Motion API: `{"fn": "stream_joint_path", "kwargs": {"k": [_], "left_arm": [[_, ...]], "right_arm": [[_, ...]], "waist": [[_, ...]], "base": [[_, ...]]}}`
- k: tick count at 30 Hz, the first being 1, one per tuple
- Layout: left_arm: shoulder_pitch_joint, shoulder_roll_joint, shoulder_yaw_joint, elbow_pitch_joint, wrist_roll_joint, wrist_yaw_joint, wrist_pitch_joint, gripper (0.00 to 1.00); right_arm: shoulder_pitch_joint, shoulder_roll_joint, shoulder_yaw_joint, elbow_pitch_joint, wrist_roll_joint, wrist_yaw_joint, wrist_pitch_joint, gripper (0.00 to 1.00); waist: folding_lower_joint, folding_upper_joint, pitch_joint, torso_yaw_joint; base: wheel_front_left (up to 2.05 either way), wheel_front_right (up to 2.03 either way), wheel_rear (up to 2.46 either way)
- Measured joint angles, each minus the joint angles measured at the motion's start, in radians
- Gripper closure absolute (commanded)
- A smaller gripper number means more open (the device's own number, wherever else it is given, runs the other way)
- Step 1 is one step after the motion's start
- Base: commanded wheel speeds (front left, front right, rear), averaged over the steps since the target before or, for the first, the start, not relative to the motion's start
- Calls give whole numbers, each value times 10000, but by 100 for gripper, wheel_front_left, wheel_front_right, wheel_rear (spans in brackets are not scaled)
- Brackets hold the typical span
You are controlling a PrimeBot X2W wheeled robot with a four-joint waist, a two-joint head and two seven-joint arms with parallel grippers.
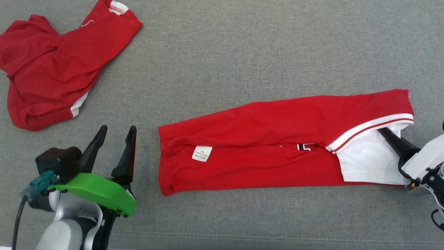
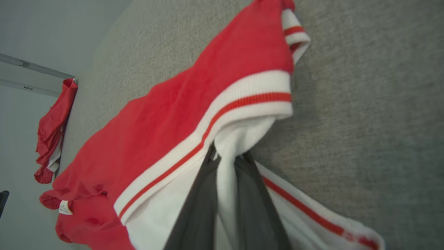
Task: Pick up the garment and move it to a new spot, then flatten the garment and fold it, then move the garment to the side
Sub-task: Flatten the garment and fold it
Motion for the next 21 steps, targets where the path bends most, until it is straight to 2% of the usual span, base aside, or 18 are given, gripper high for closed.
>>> {"fn": "stream_joint_path", "kwargs": {"k": [4, 12, 16, 17, 18, 19, 21], "left_arm": [[2, -29, 113, -188, -12, 40, -107, 0], [153, -31, 291, -301, -33, 56, -303, 0], [170, -48, 128, -282, -29, 54, -347, 0], [170, -59, 79, -274, -29, 54, -374, 0], [182, -77, 63, -257, -23, 54, -464, 0], [199, -77, 79, -240, -17, 54, -546, 0], [251, -77, 65, -180, 8, 54, -600, 0]], "right_arm": [[-4, -46, -543, 107, 493, 56, 121, 100], [201, -1695, -2284, 769, 968, -374, 224, 100], [554, -2324, -2681, 679, 984, -385, 224, 100], [558, -2408, -2683, 408, 991, -305, 261, 100], [517, -2341, -2433, -414, 1269, 134, 635, 100], [479, -2207, -2138, -840, 1409, 343, 859, 100], [424, -1864, -1572, -1561, 1430, 616, 1133, 100]], "waist": [[0, 0, -57, -144], [0, 0, -251, -489], [0, 0, -403, -581], [0, 0, -446, -592], [0, 0, -533, -609], [0, 0, -578, -620], [0, 0, -670, -644]], "base": [[0, 0, 0], [0, 0, 0], [0, 0, 0], [0, 0, 0], [0, 0, 0], [0, 0, 0], [0, 0, 0]]}}
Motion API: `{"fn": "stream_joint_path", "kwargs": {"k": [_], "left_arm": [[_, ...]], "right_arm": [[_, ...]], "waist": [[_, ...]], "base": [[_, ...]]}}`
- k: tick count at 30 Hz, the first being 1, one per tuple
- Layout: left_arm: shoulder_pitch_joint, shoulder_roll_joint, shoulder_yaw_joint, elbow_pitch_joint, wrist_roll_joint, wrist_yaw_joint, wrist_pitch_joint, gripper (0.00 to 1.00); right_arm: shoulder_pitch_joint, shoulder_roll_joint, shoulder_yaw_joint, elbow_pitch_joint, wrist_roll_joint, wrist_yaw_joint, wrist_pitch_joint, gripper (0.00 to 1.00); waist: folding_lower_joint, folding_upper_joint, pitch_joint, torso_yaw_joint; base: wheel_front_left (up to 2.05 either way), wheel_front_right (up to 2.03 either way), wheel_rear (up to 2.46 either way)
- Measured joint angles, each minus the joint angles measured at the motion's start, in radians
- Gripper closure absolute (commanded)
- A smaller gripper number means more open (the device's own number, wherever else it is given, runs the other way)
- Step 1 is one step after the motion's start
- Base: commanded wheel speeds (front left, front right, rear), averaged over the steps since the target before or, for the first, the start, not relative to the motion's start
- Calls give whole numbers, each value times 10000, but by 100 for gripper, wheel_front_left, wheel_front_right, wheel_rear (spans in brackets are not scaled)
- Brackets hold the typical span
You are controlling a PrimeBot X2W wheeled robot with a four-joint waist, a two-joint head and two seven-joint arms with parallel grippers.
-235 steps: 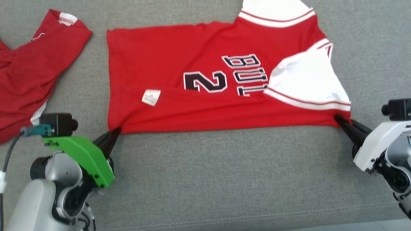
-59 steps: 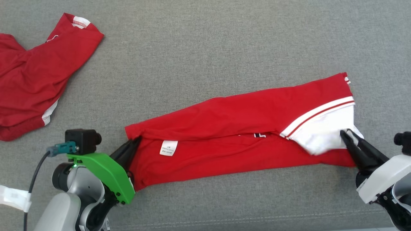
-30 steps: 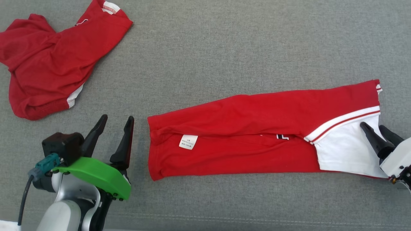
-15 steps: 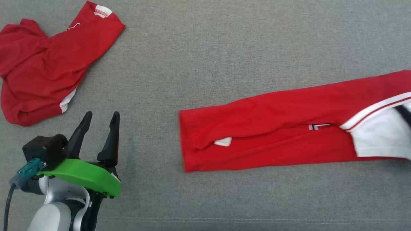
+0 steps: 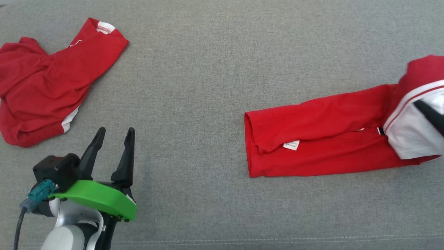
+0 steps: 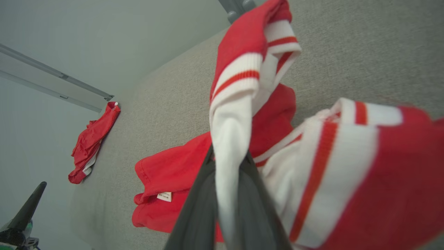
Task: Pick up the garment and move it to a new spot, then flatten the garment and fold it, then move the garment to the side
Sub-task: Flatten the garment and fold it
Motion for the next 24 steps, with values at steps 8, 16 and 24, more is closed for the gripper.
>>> {"fn": "stream_joint_path", "kwargs": {"k": [8, 16, 24], "left_arm": [[61, -77, -330, 265, 88, -35, -140, 0], [71, -295, -575, 416, 88, -123, -148, 0], [72, -295, -433, 619, 84, -190, -150, 0]], "right_arm": [[-56, 1172, 1632, -1551, -144, 132, 337, 100], [-475, 2541, 2765, -1087, -1267, -324, -35, 100], [-1174, 3382, 3733, -359, -2217, -591, -186, 0]], "waist": [[0, 0, -320, 107], [0, 0, -311, 533], [0, 0, -201, 890]], "base": [[0, 0, 0], [0, 0, 0], [0, 0, 0]]}}
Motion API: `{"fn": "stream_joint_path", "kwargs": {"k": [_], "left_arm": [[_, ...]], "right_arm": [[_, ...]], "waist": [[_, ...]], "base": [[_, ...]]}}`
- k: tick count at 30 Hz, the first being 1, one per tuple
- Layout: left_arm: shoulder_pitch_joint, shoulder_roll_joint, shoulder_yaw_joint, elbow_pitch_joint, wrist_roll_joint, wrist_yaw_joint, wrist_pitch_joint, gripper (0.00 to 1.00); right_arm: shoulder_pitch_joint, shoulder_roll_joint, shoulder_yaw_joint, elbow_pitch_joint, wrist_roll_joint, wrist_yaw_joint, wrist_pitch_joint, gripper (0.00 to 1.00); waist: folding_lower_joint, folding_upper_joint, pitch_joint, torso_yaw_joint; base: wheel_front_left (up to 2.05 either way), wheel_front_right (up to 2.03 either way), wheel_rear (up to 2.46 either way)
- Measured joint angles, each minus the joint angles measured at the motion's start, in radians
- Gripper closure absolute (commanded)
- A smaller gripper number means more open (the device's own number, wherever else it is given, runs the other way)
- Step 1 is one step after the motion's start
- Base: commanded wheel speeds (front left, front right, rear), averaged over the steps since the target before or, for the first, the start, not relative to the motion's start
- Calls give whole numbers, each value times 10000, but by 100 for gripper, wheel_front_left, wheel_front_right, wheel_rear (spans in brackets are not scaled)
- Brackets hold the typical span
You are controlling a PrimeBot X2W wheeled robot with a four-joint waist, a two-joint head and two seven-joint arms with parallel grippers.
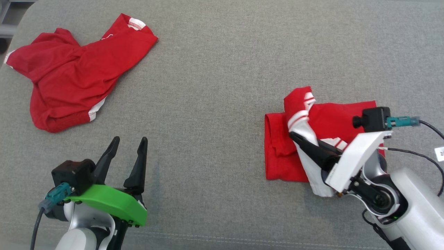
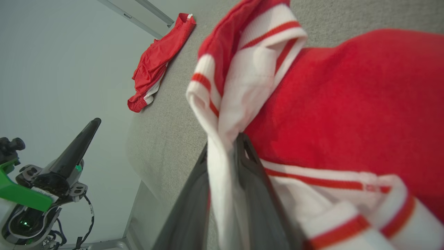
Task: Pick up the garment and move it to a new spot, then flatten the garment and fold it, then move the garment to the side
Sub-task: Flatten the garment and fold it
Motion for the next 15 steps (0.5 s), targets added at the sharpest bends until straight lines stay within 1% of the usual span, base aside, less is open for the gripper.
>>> {"fn": "stream_joint_path", "kwargs": {"k": [1, 4, 9, 12, 13, 15], "left_arm": [[0, 12, 56, 15, -6, 2, 0, 0], [4, 15, 67, 140, -6, 4, 2, 0], [7, 65, 228, 228, -17, 13, 15, 0], [11, 123, 387, 199, -19, 52, 13, 0], [19, 138, 407, 190, -19, 59, 13, 0], [35, 140, 426, 167, -21, 73, 12, 0]], "right_arm": [[-160, 207, 86, 19, -71, -61, -50, 0], [-523, 593, 364, 4, -261, -27, -174, 0], [-707, 924, 362, -529, -316, 290, -604, 0], [-706, 876, 46, -913, -305, 324, -909, 0], [-702, 732, -82, -932, -332, 318, -970, 0], [-616, 314, -504, -788, -428, 199, -1112, 0]], "waist": [[0, 0, 7, -17], [0, 0, 12, -106], [0, 0, -32, -297], [0, 0, -71, -428], [0, 0, -83, -479], [0, 0, -101, -583]], "base": [[0, 0, 0], [0, 0, 0], [0, 0, 0], [0, 0, 0], [0, 0, 0], [0, 0, 0]]}}
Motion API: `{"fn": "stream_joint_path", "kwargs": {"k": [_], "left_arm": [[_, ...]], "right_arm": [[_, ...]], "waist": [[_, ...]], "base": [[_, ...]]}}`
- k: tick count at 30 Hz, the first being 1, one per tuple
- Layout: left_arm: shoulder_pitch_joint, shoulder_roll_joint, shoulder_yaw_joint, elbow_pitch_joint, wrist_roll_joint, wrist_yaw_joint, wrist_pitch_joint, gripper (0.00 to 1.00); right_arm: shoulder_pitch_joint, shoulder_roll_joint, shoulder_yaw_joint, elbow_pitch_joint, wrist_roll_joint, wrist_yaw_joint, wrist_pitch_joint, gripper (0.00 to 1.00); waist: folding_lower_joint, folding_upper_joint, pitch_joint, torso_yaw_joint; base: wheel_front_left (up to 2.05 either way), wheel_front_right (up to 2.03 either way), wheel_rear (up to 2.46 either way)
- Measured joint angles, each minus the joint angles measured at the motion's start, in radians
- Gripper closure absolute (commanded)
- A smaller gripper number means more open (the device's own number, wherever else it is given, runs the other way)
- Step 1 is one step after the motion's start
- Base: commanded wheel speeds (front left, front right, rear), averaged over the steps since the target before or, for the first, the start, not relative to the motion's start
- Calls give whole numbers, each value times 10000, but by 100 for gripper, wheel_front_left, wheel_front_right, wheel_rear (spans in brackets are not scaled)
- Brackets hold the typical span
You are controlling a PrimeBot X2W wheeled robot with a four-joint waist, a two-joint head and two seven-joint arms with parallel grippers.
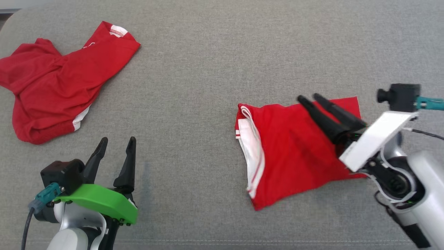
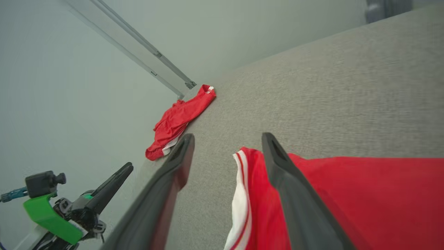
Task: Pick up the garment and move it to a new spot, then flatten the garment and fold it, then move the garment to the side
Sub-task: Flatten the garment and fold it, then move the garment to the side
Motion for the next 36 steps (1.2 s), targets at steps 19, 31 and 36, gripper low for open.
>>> {"fn": "stream_joint_path", "kwargs": {"k": [19, 31, 36], "left_arm": [[-4, -111, -270, -278, -69, 17, 48, 0], [-119, -148, -376, -453, -63, 17, 48, 0], [-245, -127, -113, -612, -25, 35, 48, 0]], "right_arm": [[1548, -1593, -1302, 2207, -221, -453, -568, 0], [968, -1055, -951, 2700, 1292, 207, 573, 100], [96, -1852, -1237, 2792, 1177, 98, 1158, 100]], "waist": [[0, 0, 446, -101], [0, 0, 749, 345], [0, 0, 991, 419]], "base": [[0, 0, 0], [0, 0, 0], [0, 0, 0]]}}
